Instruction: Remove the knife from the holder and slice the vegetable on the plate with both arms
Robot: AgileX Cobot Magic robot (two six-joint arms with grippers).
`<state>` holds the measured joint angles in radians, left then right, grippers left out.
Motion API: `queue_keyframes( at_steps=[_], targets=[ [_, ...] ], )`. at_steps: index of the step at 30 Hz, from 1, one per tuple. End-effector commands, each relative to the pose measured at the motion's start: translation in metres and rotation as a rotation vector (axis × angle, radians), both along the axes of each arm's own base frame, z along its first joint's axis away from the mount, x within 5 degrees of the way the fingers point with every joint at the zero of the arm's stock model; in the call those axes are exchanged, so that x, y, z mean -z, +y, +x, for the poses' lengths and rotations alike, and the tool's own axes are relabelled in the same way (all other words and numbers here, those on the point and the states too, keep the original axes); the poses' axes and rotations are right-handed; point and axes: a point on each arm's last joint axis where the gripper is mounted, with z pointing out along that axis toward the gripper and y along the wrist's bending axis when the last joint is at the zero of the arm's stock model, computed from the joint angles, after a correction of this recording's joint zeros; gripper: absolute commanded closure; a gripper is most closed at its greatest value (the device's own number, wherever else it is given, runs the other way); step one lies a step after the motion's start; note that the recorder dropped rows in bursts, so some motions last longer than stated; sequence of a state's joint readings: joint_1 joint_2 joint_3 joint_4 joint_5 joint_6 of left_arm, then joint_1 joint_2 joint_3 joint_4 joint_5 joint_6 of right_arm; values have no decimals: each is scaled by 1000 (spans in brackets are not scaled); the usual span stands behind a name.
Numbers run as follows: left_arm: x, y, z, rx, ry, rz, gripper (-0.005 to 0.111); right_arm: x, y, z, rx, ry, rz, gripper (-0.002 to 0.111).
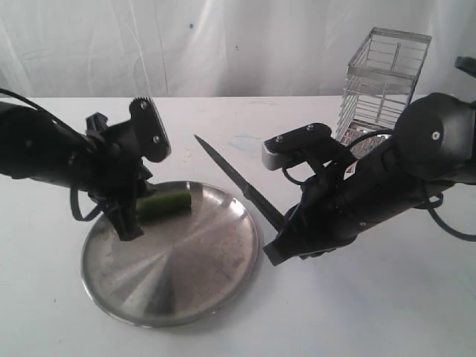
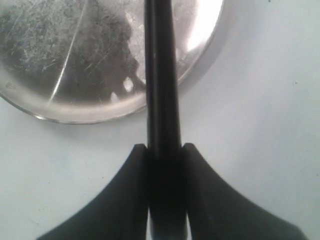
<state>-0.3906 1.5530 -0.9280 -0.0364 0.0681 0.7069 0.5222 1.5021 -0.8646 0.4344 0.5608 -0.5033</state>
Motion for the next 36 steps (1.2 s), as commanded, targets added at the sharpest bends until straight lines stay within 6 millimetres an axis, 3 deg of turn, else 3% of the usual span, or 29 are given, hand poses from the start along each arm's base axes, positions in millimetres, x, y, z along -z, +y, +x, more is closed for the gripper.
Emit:
queue_keyframes(
  at_steps=[1, 8, 11, 13, 18, 24, 31, 36],
  targets=[
    [-28, 7, -19, -53, 13, -66, 106, -3, 0, 2, -76, -57, -15, 108],
    [-55, 14, -30, -156, -36, -200, 106, -1, 3, -11, -8, 152, 42, 108],
    [-49, 21, -18, -294, -11, -302, 106, -9, 11, -15, -16, 204, 77, 108],
    [-37, 30, -4, -410, 29, -356, 107, -16, 19, -11, 70, 232, 92, 108],
    [-20, 40, 24, -632, 200, -449, 107, -20, 45, 13, 240, 193, -50, 108],
    [-36, 30, 31, -467, 241, -383, 107, 0, 81, 26, 191, 201, -147, 108],
    [-37, 19, 31, -283, 228, -382, 107, 3, 90, 33, 305, 190, -45, 108],
    [-34, 5, 38, -132, 188, -477, 107, 9, 104, 23, 295, 212, -39, 108]
  ],
)
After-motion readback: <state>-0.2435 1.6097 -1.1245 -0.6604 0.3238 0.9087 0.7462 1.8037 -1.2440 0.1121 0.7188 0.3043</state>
